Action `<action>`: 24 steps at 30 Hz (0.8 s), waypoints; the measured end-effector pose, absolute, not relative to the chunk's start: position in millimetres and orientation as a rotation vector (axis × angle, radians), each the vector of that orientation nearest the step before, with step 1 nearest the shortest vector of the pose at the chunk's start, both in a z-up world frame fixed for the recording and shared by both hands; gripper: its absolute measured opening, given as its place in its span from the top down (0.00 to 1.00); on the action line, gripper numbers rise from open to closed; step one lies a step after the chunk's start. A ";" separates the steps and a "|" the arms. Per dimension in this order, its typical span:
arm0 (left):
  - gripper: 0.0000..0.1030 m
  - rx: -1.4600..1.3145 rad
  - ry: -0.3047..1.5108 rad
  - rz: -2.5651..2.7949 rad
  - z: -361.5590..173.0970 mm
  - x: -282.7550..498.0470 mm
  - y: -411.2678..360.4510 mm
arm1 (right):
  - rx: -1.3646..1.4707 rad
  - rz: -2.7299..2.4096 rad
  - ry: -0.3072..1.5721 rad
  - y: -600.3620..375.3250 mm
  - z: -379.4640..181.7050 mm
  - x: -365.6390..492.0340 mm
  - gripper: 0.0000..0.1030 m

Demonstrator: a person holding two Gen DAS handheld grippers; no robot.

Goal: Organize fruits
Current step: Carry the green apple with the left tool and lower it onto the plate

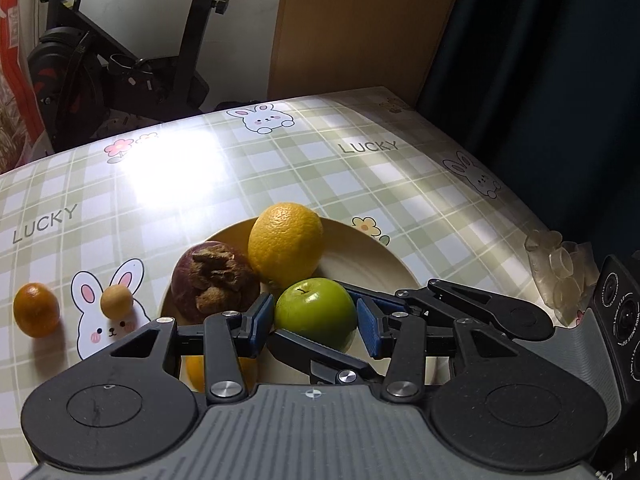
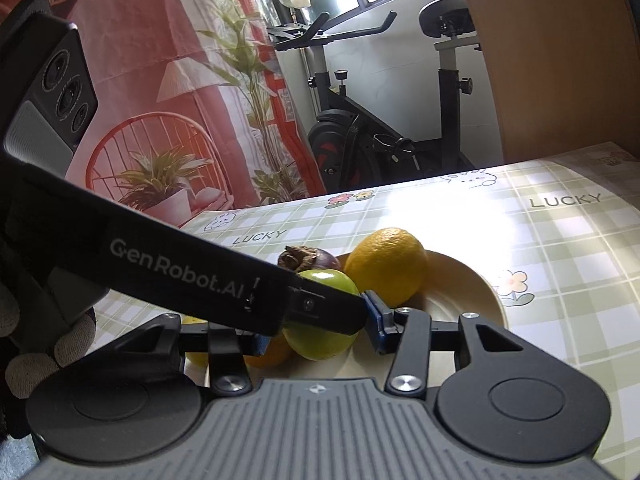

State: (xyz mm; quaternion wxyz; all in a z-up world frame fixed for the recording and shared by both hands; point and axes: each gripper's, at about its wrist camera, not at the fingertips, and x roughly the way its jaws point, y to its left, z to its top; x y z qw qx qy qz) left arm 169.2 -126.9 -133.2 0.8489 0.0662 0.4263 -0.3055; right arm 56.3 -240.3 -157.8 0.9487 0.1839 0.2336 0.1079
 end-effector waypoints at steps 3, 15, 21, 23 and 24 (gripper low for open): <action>0.53 0.147 0.893 -0.647 -134.1 175.8 -141.3 | 0.375 0.194 0.466 -251.1 -159.6 59.0 0.53; 0.55 0.135 0.876 -0.671 -135.5 187.6 -166.0 | 0.429 0.082 0.447 -265.8 -163.2 57.6 0.53; 0.55 0.130 0.883 -0.659 -136.1 188.6 -163.3 | 0.418 0.094 0.457 -262.0 -163.6 59.8 0.53; 0.55 0.114 0.885 -0.651 -136.6 188.3 -159.6 | 0.396 0.097 0.460 -257.7 -162.9 60.3 0.53; 0.55 0.106 0.885 -0.648 -136.5 187.6 -158.0 | 0.385 0.099 0.462 -255.4 -162.7 60.8 0.52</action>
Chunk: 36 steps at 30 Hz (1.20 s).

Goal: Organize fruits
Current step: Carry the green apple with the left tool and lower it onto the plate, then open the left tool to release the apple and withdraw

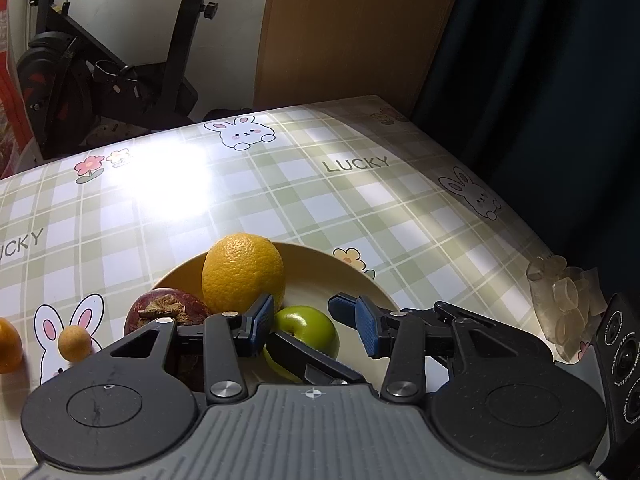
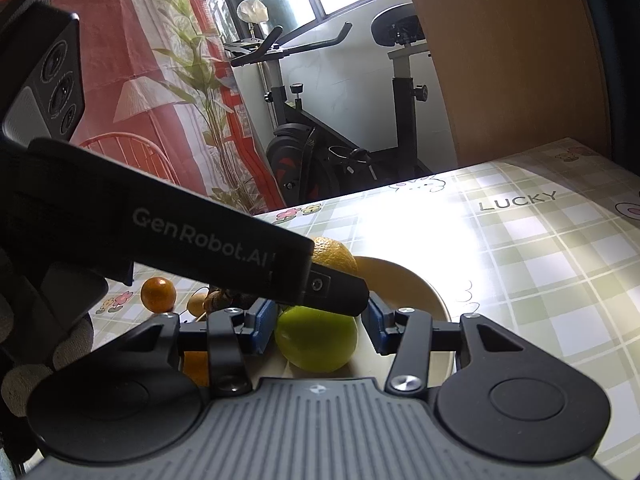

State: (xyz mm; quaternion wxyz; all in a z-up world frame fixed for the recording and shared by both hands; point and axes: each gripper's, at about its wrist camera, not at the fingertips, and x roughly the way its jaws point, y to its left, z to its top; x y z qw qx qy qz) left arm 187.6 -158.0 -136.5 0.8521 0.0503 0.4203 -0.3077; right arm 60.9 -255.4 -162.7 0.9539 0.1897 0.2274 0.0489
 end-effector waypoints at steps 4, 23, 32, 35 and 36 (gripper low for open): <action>0.54 0.102 0.839 -0.629 -130.4 177.2 -148.6 | 0.369 0.098 0.468 -252.7 -163.5 61.0 0.48; 0.54 -0.124 0.750 -0.425 -120.9 147.0 -61.5 | 0.271 0.017 0.509 -238.0 -166.7 61.2 0.50; 0.54 -0.158 0.746 -0.419 -126.0 142.9 -55.0 | 0.259 -0.061 0.494 -236.4 -165.4 64.5 0.48; 0.54 -0.168 0.747 -0.427 -124.6 141.3 -50.2 | 0.264 -0.038 0.465 -236.4 -164.8 57.8 0.35; 0.54 -0.169 0.746 -0.430 -123.4 140.8 -48.5 | 0.264 -0.026 0.450 -236.6 -164.4 54.8 0.29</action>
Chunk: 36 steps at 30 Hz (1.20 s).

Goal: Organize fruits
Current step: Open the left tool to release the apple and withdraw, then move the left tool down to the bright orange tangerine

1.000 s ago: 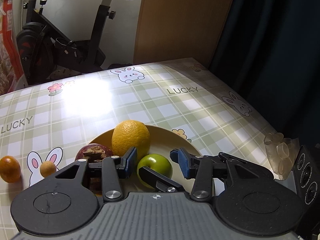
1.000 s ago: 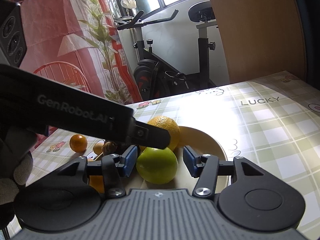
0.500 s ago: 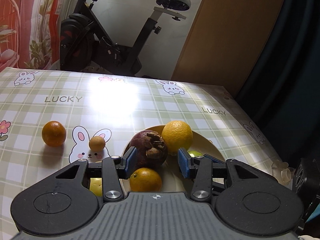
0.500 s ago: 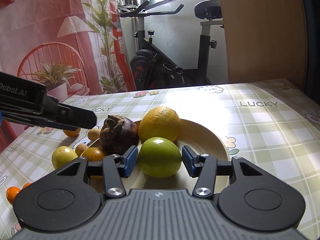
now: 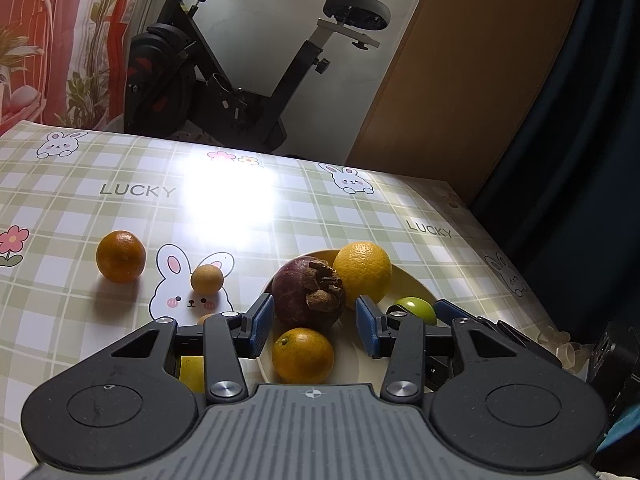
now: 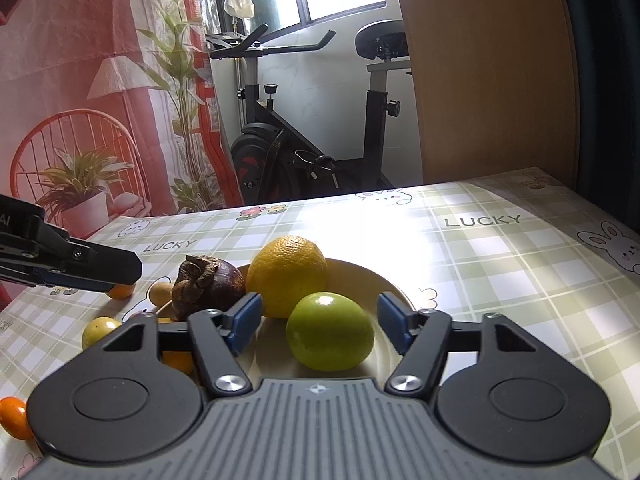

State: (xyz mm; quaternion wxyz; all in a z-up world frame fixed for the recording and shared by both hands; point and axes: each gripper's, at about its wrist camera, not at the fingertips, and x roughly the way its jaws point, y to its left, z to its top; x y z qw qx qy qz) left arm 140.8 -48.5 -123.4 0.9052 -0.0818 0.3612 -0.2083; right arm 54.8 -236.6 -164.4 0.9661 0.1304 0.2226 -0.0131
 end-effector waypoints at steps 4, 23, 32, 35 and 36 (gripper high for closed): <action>0.54 -0.175 0.720 -0.443 -115.2 137.9 -38.1 | 0.269 -0.013 0.433 -237.0 -162.4 52.3 0.29; 0.50 -0.130 0.711 -0.364 -98.8 107.5 40.9 | 0.238 0.185 0.457 -174.5 -127.3 52.8 0.29; 0.50 -0.187 0.752 -0.329 -122.7 96.6 65.3 | 0.139 0.402 0.576 -111.1 -140.8 45.5 0.46; 0.50 -0.190 0.762 -0.336 -127.6 95.8 67.2 | 0.099 0.432 0.603 -98.8 -146.6 43.3 0.48; 0.50 -0.189 0.767 -0.335 -129.1 95.7 67.7 | 0.098 0.436 0.610 -96.9 -148.1 42.7 0.48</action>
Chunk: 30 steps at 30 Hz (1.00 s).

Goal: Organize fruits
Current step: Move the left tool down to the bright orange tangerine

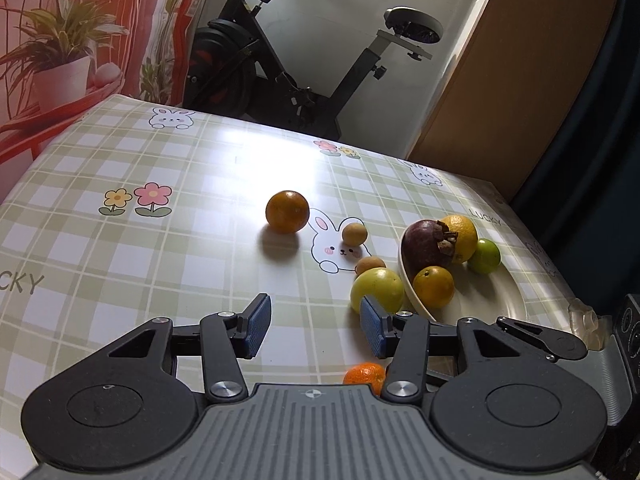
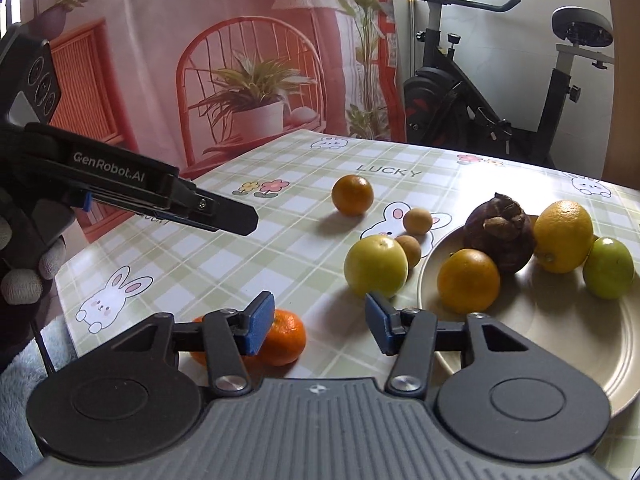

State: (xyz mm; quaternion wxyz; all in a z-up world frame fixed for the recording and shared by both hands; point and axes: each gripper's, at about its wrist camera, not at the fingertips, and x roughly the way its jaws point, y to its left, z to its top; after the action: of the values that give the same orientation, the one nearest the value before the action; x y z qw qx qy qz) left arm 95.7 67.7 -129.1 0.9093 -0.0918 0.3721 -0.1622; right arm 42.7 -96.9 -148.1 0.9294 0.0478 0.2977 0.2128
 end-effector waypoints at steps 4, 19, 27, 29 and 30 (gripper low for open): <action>0.50 -0.201 0.786 -0.331 -134.4 97.8 70.6 | 0.086 0.447 0.616 -92.7 -149.1 42.1 0.48; 0.50 -0.242 0.848 -0.388 -147.4 99.9 65.3 | 0.021 0.508 0.628 -77.7 -159.4 43.5 0.49; 0.50 -0.244 0.874 -0.391 -151.6 101.5 63.3 | -0.008 0.511 0.603 -78.1 -160.7 43.9 0.49; 0.50 -0.249 0.882 -0.391 -152.8 103.1 63.1 | 0.001 0.507 0.599 -80.6 -160.8 44.3 0.49; 0.50 -0.254 0.885 -0.392 -153.4 103.6 63.4 | -0.003 0.500 0.597 -81.3 -160.8 44.3 0.49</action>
State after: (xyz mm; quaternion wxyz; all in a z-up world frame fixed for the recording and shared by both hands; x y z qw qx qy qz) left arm 103.6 63.4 -153.4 0.8775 -0.1216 0.4241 -0.1879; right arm 44.3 -81.3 -160.8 0.9251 -0.0017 0.2911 0.2438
